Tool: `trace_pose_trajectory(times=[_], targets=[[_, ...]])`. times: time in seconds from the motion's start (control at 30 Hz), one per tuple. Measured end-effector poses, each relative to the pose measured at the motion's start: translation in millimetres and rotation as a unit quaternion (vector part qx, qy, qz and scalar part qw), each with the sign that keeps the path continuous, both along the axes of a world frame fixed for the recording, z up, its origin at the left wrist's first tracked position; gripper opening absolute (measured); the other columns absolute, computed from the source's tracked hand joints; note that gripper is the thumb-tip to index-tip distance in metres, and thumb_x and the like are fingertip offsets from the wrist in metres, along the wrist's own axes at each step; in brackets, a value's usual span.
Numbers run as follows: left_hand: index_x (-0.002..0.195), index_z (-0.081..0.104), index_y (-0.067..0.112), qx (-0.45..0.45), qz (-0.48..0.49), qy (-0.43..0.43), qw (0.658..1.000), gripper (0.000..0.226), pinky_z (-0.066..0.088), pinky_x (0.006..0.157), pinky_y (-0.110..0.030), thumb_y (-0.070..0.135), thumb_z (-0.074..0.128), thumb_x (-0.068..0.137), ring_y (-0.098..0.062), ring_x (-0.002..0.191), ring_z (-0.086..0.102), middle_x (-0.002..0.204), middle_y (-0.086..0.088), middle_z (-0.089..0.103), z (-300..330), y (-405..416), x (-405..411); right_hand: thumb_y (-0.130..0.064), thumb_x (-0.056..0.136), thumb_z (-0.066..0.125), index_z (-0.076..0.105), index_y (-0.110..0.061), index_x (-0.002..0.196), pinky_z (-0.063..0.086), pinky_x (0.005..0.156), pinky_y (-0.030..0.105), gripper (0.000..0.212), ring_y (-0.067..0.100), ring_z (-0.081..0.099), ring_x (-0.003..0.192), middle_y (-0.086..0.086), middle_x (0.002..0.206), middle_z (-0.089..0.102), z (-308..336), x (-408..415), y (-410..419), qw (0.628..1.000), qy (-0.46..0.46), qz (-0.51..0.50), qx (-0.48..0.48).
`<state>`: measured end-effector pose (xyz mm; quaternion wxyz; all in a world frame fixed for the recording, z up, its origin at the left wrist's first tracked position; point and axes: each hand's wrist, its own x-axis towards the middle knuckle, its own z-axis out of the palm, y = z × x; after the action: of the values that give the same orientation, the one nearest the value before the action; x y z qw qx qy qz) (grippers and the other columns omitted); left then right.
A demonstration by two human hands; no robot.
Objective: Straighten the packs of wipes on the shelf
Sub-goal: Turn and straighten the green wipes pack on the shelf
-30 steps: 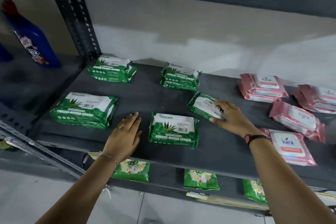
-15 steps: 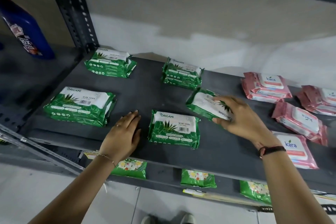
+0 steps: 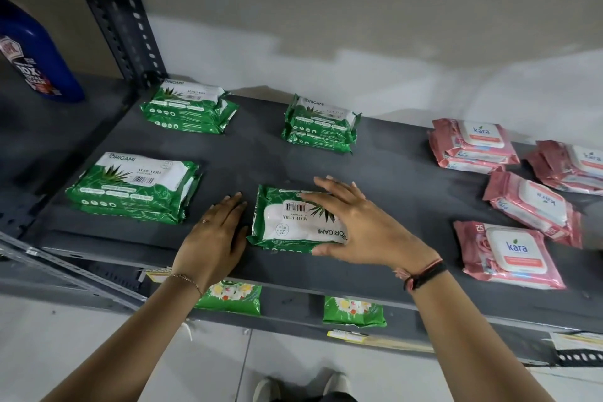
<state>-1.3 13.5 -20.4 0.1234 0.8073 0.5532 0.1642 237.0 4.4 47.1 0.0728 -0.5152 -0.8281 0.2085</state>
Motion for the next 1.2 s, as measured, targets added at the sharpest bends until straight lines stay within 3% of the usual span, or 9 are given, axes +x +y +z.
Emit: trace_pose_trajectory(times=[0.17, 0.37, 0.43, 0.6, 0.8, 0.9, 1.0, 1.1, 1.2], targets=[[0.119, 0.05, -0.005, -0.002, 0.003, 0.004, 1.0, 0.046, 0.03, 0.1, -0.049, 0.019, 0.043, 0.081, -0.039, 0.118, 0.046, 0.13, -0.024, 0.049, -1.1, 0.2, -0.6, -0.041, 0.079, 0.059, 0.031, -0.033, 0.134, 0.025, 0.11, 0.037, 0.062, 0.019, 0.033, 0.132, -0.004, 0.147, 0.032, 7.1, -10.4, 0.4, 0.999, -0.039, -0.004, 0.015], [0.116, 0.052, -0.006, -0.005, -0.007, 0.014, 1.0, 0.055, 0.034, 0.096, -0.052, 0.031, 0.029, 0.082, -0.041, 0.114, 0.05, 0.127, -0.025, 0.052, -2.4, 1.6, -1.4, -0.066, 0.076, 0.042, 0.034, -0.018, 0.126, 0.051, 0.076, 0.04, 0.07, 0.03, 0.055, 0.106, 0.007, 0.122, 0.053, 10.8, -27.9, -8.9, 0.979, -0.148, -0.115, 0.075], [0.116, 0.052, -0.005, -0.004, -0.004, 0.014, 1.0, 0.054, 0.036, 0.095, -0.053, 0.031, 0.03, 0.082, -0.04, 0.114, 0.05, 0.127, -0.024, 0.053, -3.4, 2.0, -1.6, -0.067, 0.078, 0.033, 0.034, -0.016, 0.126, 0.051, 0.073, 0.043, 0.07, 0.034, 0.053, 0.107, 0.01, 0.127, 0.048, 13.8, -32.3, -9.8, 0.975, -0.159, -0.126, 0.085], [0.116, 0.052, -0.004, -0.008, -0.006, 0.018, 1.0, 0.054, 0.036, 0.095, -0.052, 0.031, 0.029, 0.083, -0.039, 0.114, 0.05, 0.127, -0.023, 0.053, -3.2, 2.5, -2.0, -0.038, 0.09, 0.043, 0.023, -0.037, 0.136, 0.023, 0.11, 0.045, 0.05, 0.021, 0.014, 0.138, -0.004, 0.154, 0.01, 24.0, -23.5, 3.6, 0.993, -0.115, 0.023, -0.016], [0.117, 0.052, -0.003, -0.009, -0.005, 0.02, 1.0, 0.055, 0.034, 0.097, -0.049, 0.032, 0.029, 0.082, -0.038, 0.116, 0.049, 0.129, -0.022, 0.052, -2.6, 2.0, -2.4, -0.045, 0.089, 0.04, 0.026, -0.025, 0.136, 0.049, 0.086, 0.047, 0.052, 0.031, 0.033, 0.123, 0.007, 0.143, 0.026, 18.4, -37.4, -3.9, 0.991, -0.118, -0.057, 0.031], [0.117, 0.052, -0.003, -0.009, -0.006, 0.016, 1.0, 0.054, 0.034, 0.097, -0.05, 0.032, 0.029, 0.082, -0.038, 0.116, 0.049, 0.128, -0.022, 0.052, -2.1, 2.2, -1.5, -0.022, 0.093, 0.042, 0.029, -0.021, 0.135, 0.052, 0.086, 0.045, 0.044, 0.033, 0.038, 0.122, 0.01, 0.145, 0.024, 21.8, -34.3, -0.7, 0.991, -0.108, -0.05, 0.059], [0.115, 0.053, -0.004, -0.006, 0.0, 0.011, 1.0, 0.047, 0.035, 0.097, -0.05, 0.026, 0.036, 0.083, -0.039, 0.116, 0.049, 0.128, -0.022, 0.052, -2.8, 1.7, -1.2, 0.018, 0.075, 0.035, 0.026, -0.029, 0.137, 0.046, 0.089, 0.035, 0.078, 0.025, 0.023, 0.133, 0.001, 0.153, 0.013, 33.8, -16.6, 8.4, 0.988, -0.143, 0.036, 0.037], [0.115, 0.053, -0.004, -0.004, 0.004, 0.013, 1.0, 0.044, 0.035, 0.096, -0.051, 0.023, 0.04, 0.083, -0.039, 0.116, 0.049, 0.129, -0.022, 0.052, -3.0, 1.5, -0.8, 0.024, 0.072, 0.03, 0.01, -0.03, 0.141, 0.017, 0.114, 0.046, 0.089, 0.023, 0.003, 0.141, 0.002, 0.156, -0.001, 37.4, -14.7, 11.8, 0.976, -0.199, 0.088, 0.016], [0.116, 0.052, -0.005, -0.01, -0.003, 0.017, 1.0, 0.053, 0.037, 0.096, -0.052, 0.031, 0.029, 0.083, -0.039, 0.116, 0.049, 0.128, -0.023, 0.051, -1.7, 1.5, -1.0, 0.02, 0.076, 0.033, 0.012, -0.032, 0.14, 0.017, 0.114, 0.049, 0.085, 0.021, 0.002, 0.142, 0.0, 0.156, 0.002, 30.1, -19.6, 13.4, 0.974, -0.2, 0.106, 0.018]])
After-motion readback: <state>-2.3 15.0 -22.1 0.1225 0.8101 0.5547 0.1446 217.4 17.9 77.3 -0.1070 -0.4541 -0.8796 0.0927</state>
